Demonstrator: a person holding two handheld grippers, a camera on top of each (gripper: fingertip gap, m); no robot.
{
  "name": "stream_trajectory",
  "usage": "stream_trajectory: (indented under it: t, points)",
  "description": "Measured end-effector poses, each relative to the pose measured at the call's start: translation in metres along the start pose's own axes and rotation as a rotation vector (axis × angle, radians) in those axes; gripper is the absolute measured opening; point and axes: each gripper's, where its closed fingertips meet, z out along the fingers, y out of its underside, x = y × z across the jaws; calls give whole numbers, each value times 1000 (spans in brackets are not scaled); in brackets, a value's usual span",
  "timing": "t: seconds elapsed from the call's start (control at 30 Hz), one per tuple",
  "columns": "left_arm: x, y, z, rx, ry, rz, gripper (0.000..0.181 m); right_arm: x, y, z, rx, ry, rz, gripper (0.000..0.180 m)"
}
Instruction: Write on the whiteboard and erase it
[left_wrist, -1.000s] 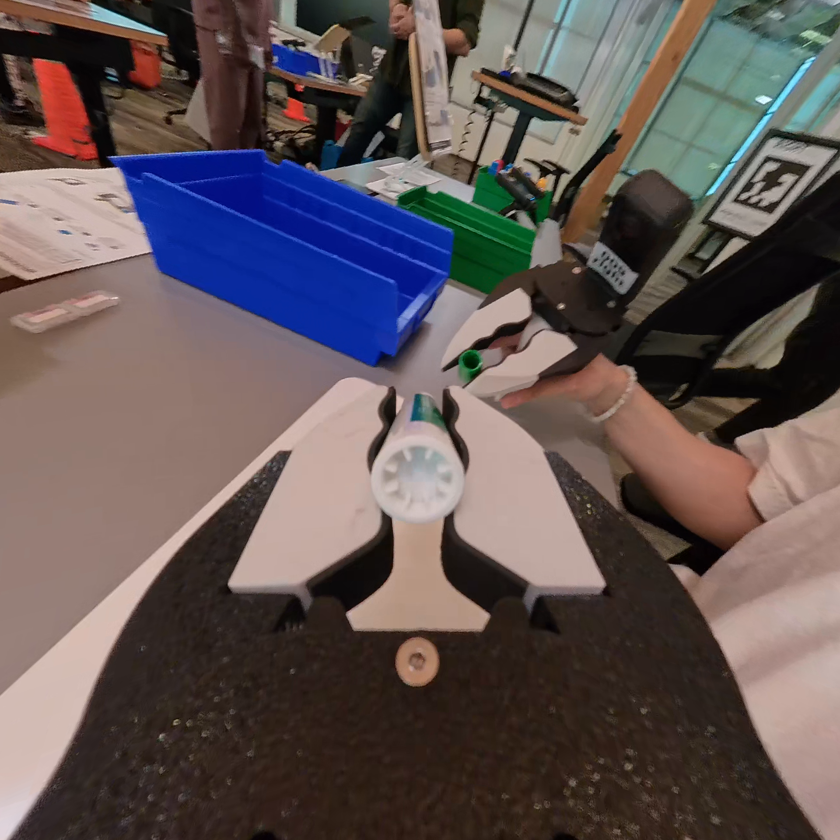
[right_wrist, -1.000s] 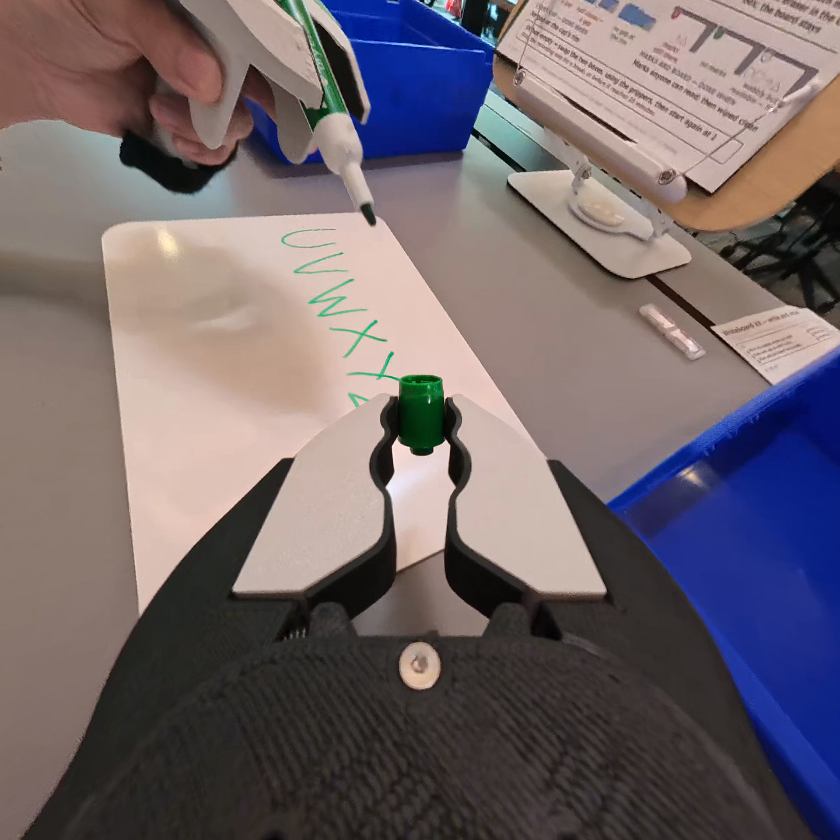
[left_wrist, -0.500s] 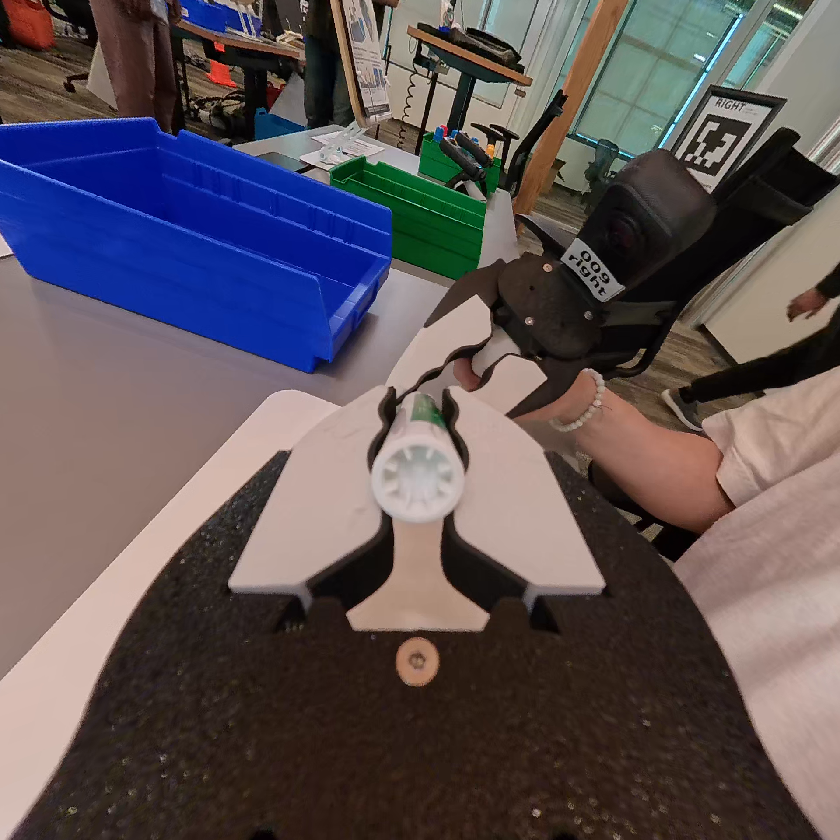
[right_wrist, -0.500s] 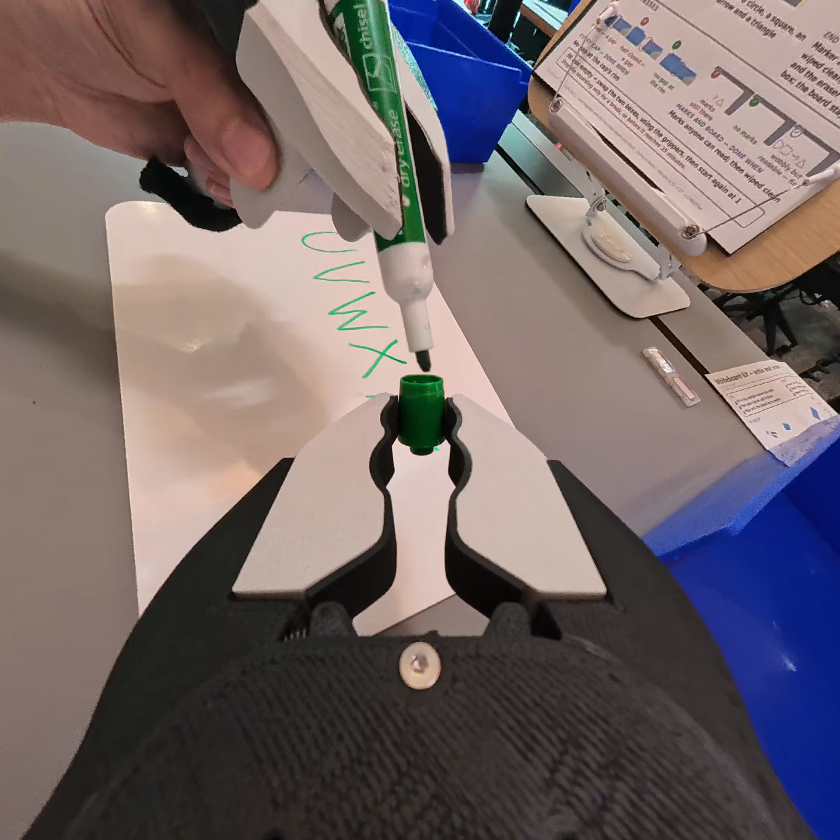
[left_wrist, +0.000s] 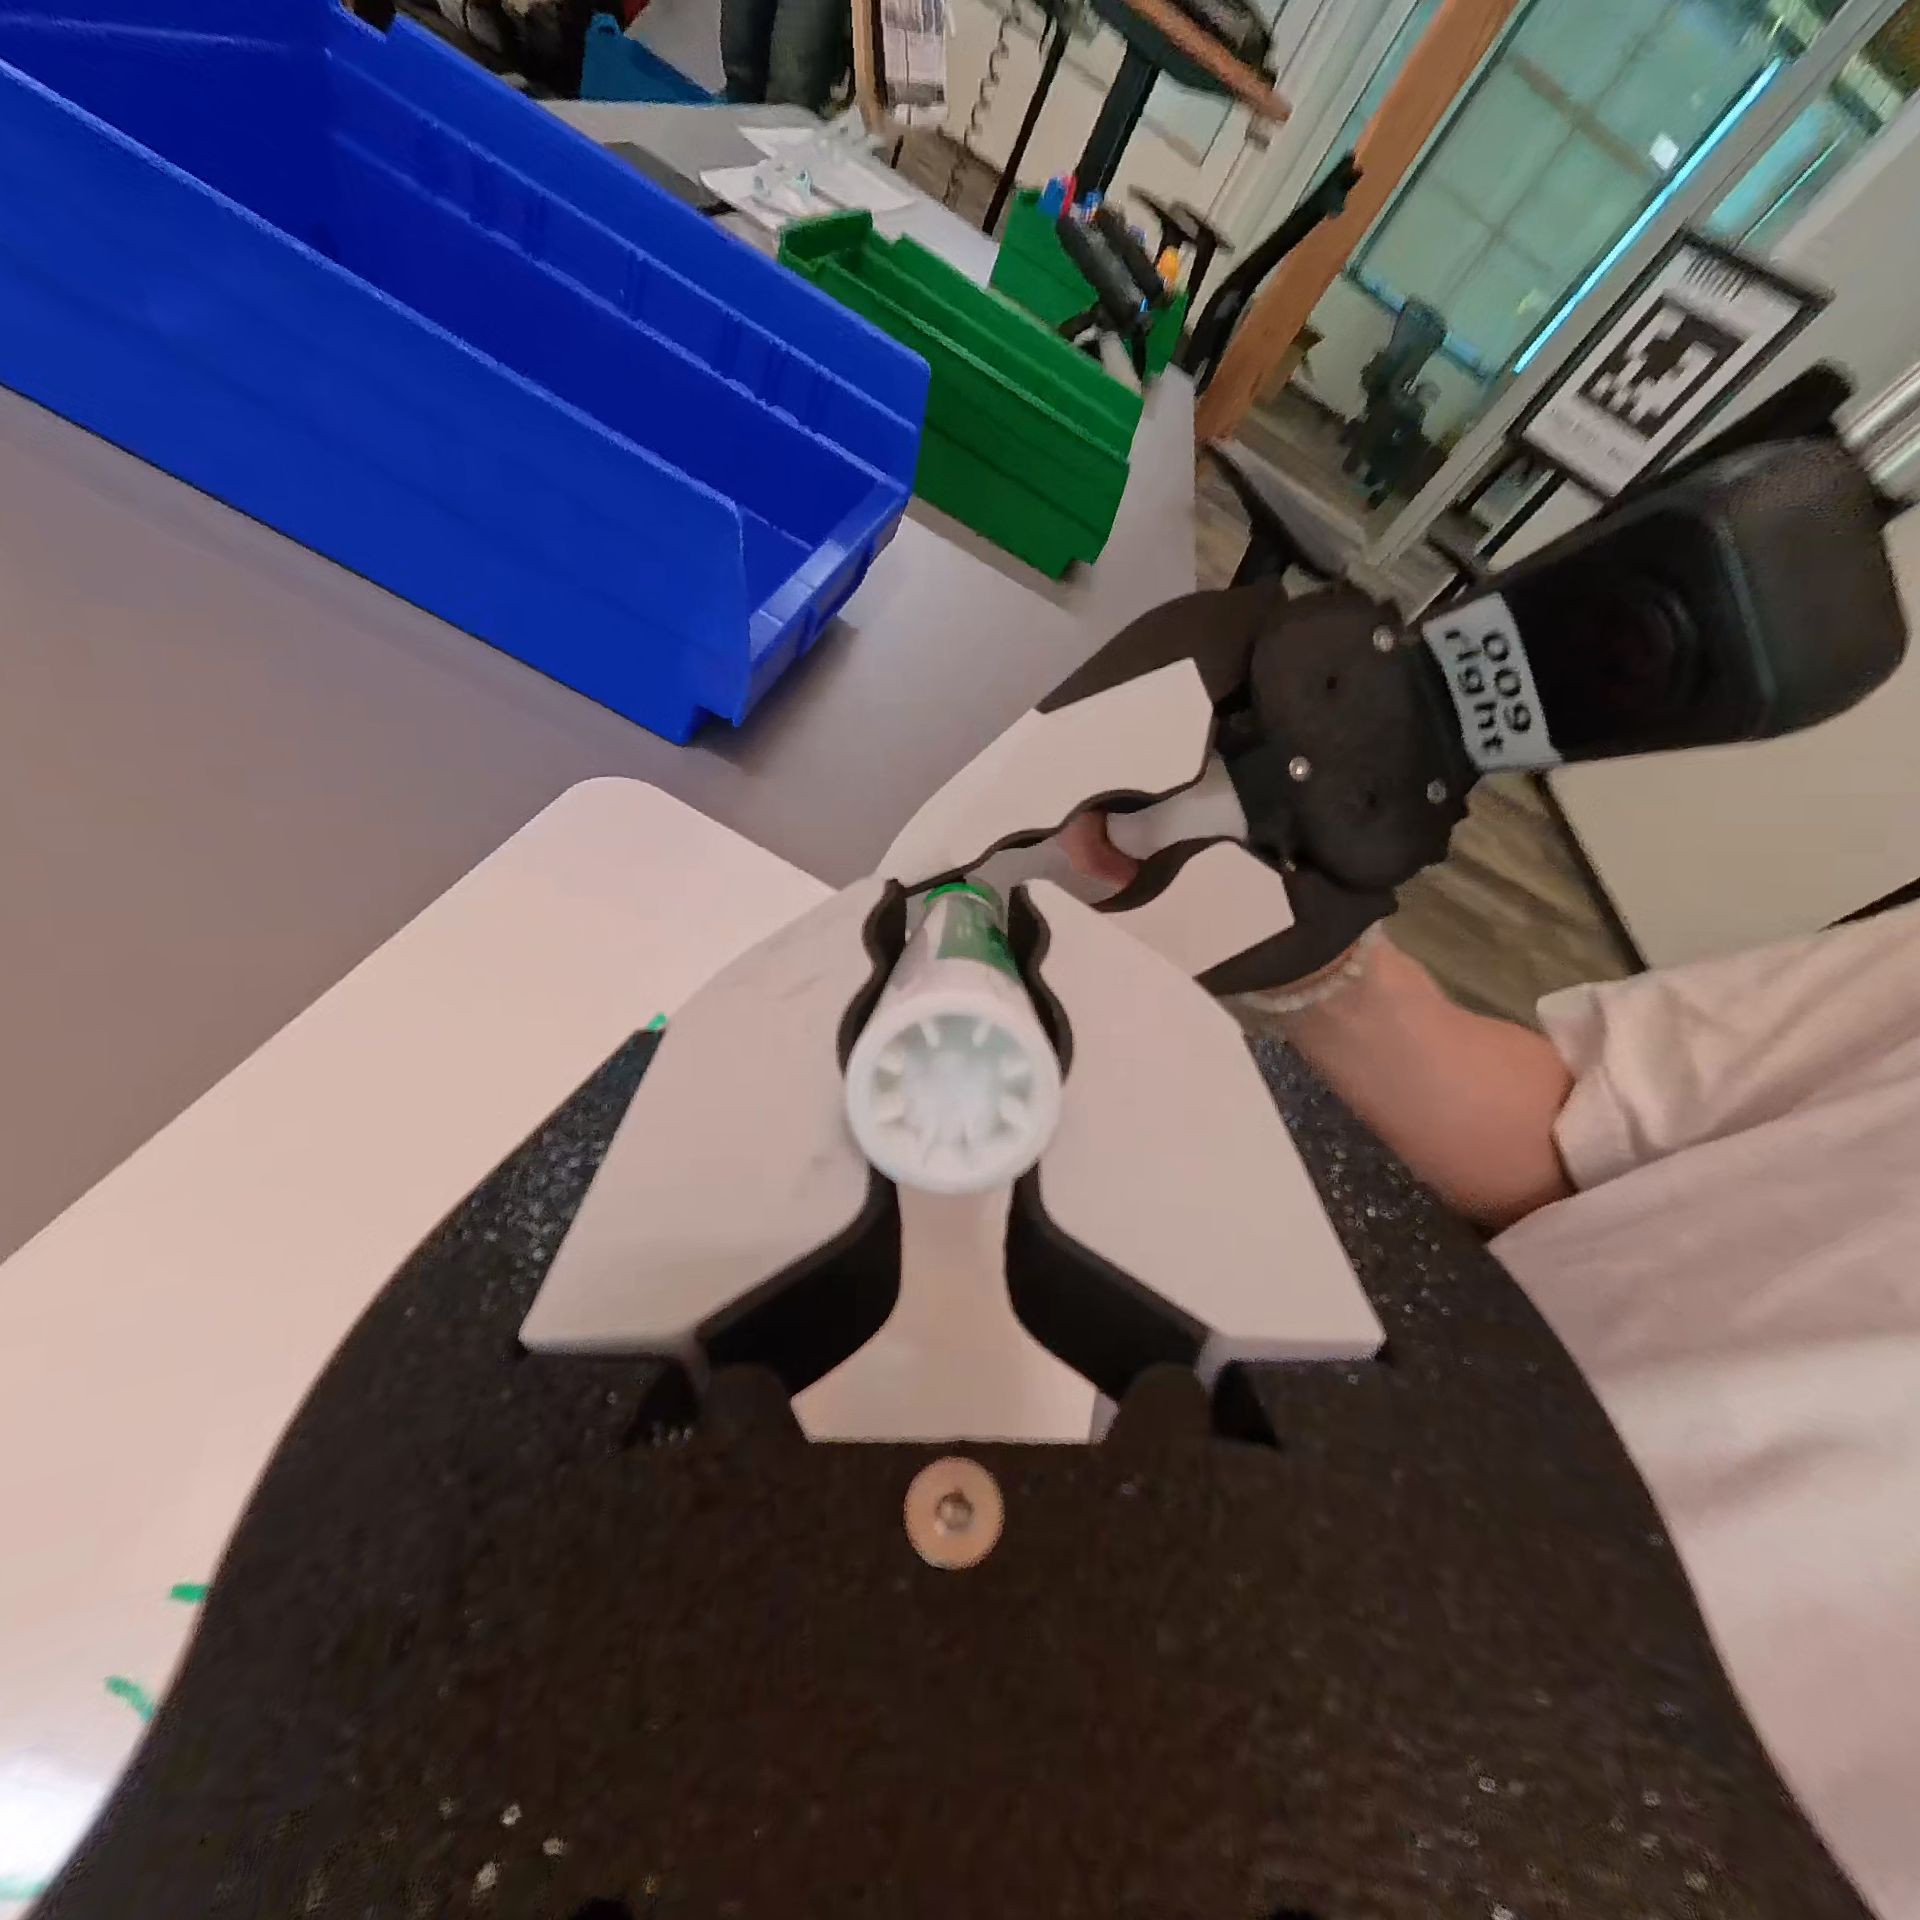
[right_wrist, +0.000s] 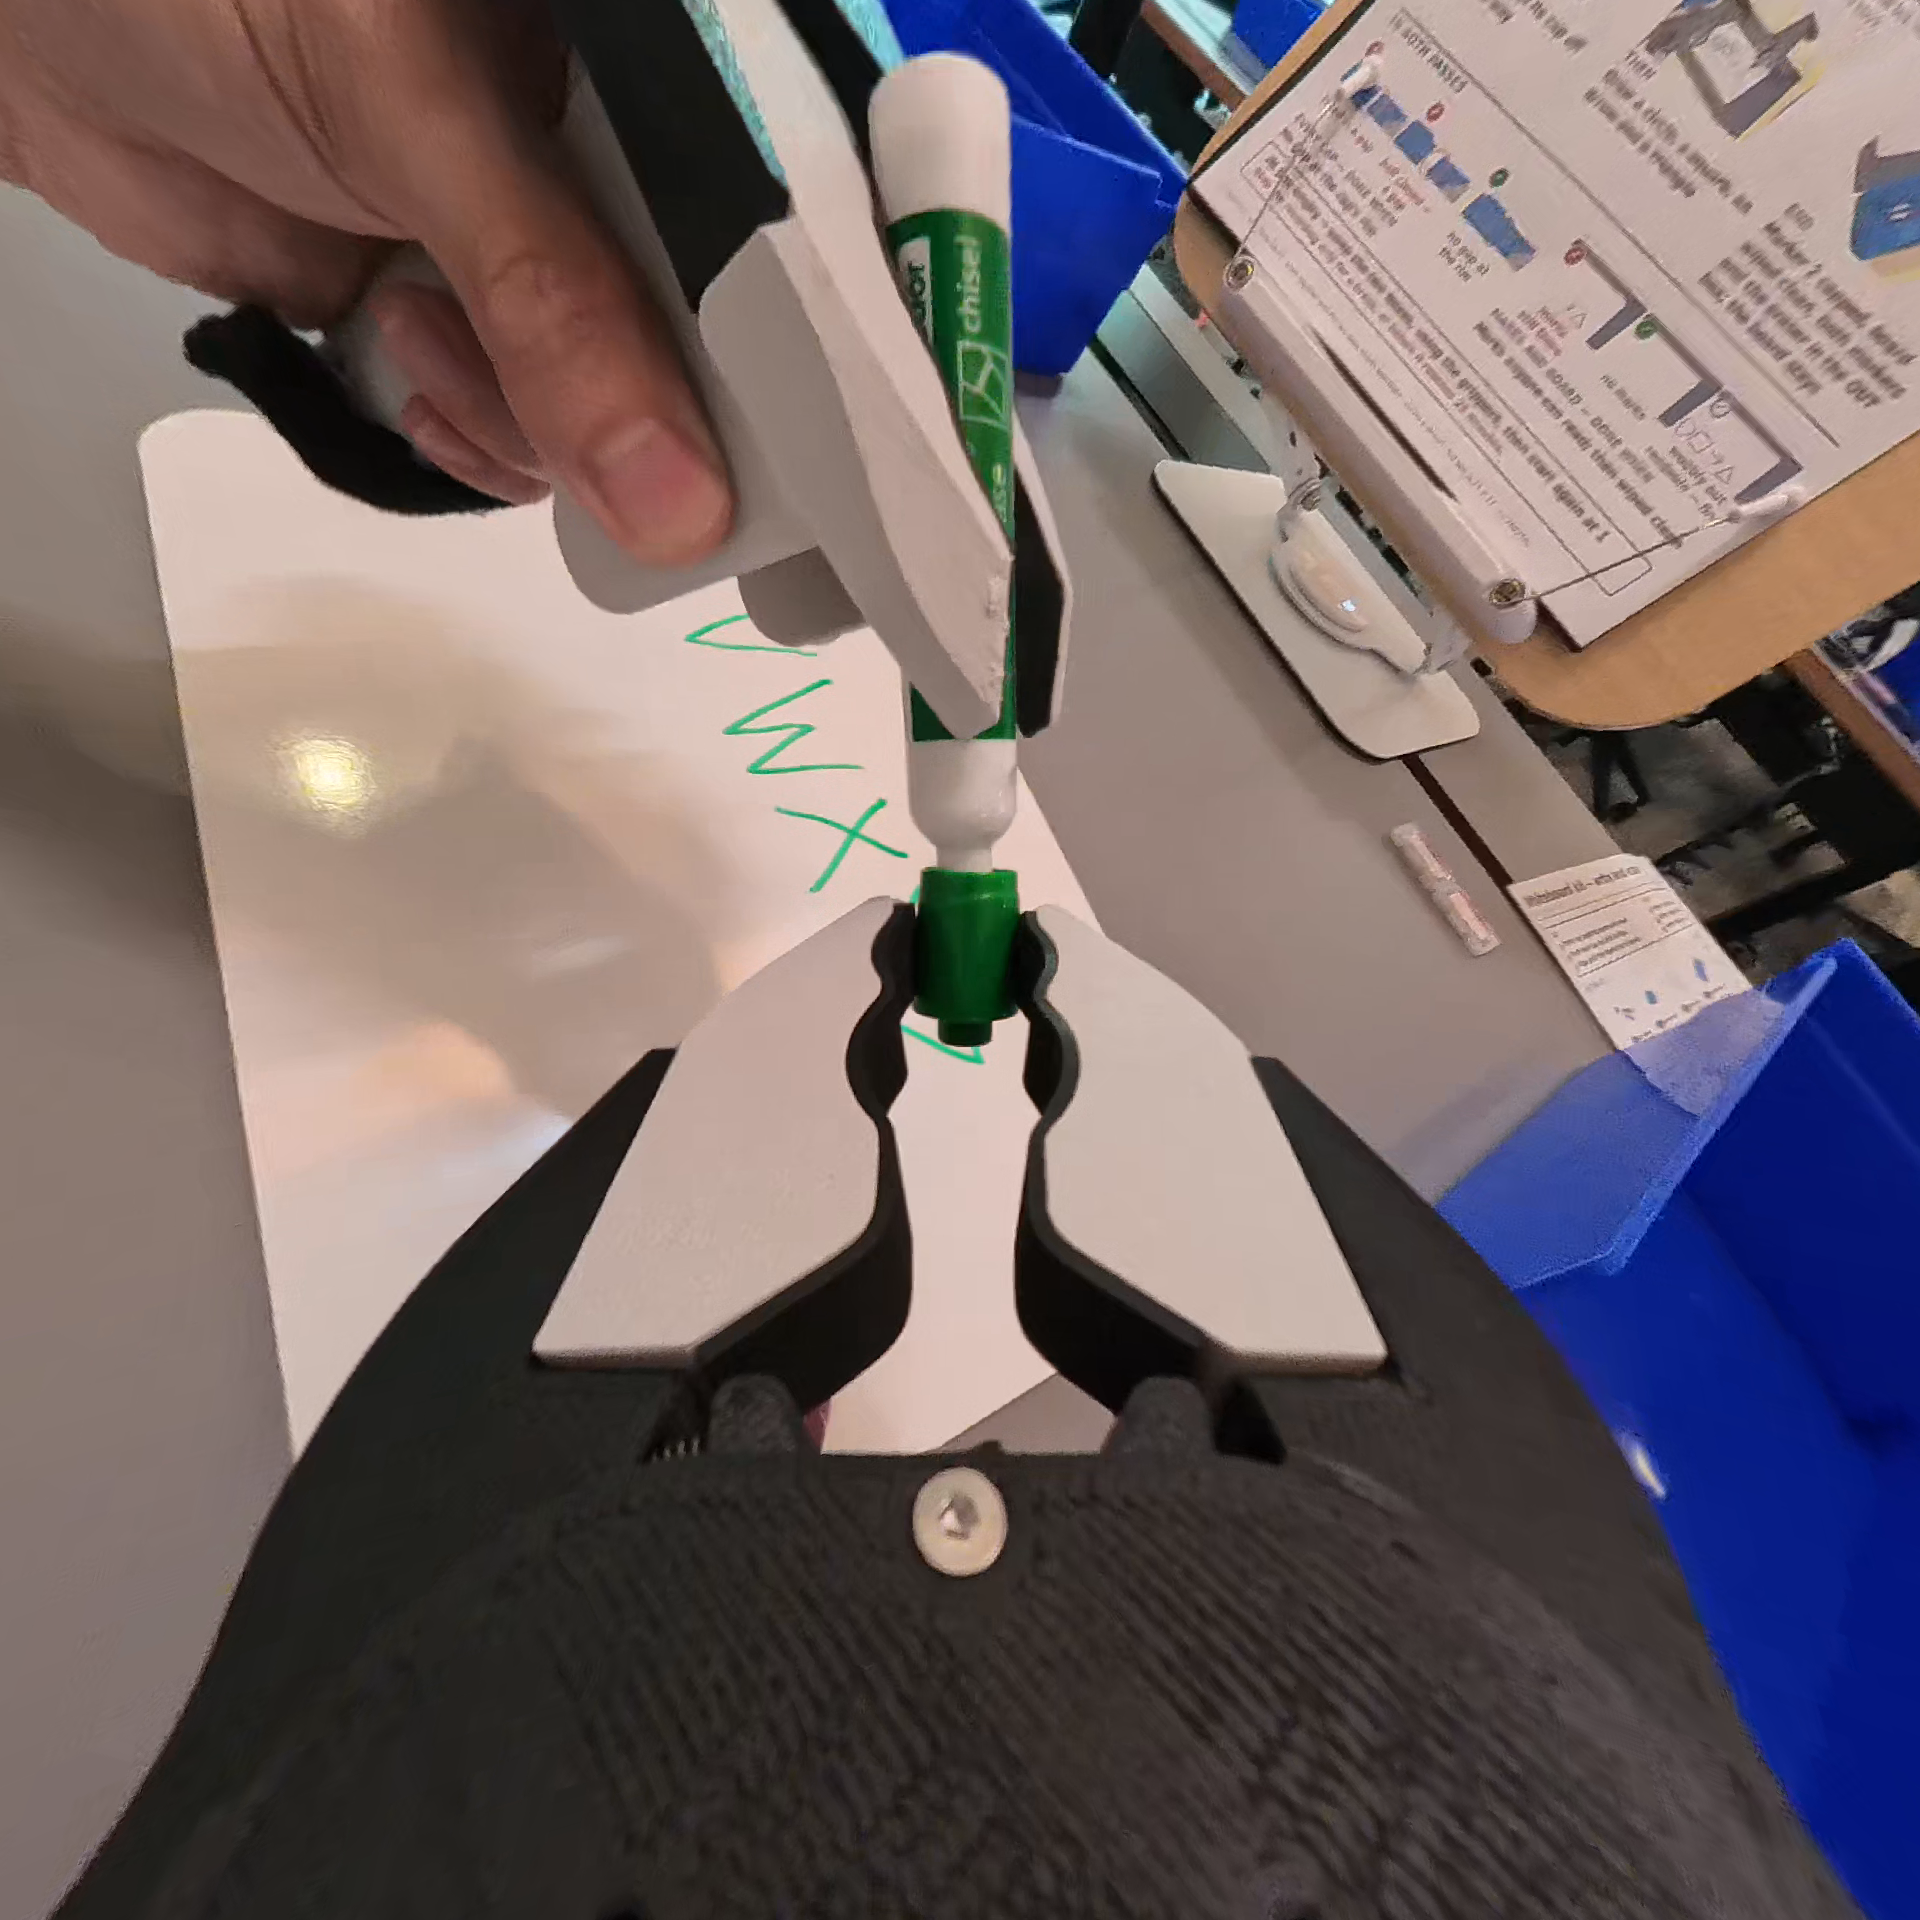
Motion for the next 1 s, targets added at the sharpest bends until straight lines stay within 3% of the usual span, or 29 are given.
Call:
stream_trajectory:
  t: [0.17,0.27,0.4,0.53,0.73,0.87,1.0]
  points:
    - [-4,5,0,-56,-23,77,20,-2,2,6,-1,4,24,19]
    - [-9,7,1,-49,5,-27,20,-1,7,8,-55,45,-57,19]
    - [-9,5,0,41,136,-222,19,-1,-5,6,26,29,4,19]
    - [-11,13,5,-20,12,-38,20,-5,6,12,-2,-17,36,19]
    - [-4,-4,2,130,113,-84,19,1,-6,-1,65,-47,116,20]
    - [1,-31,-13,300,100,-26,25,39,-3,-28,47,81,249,20]
    - [-5,-32,-34,297,-8,62,26,108,27,-74,-13,301,486,19]
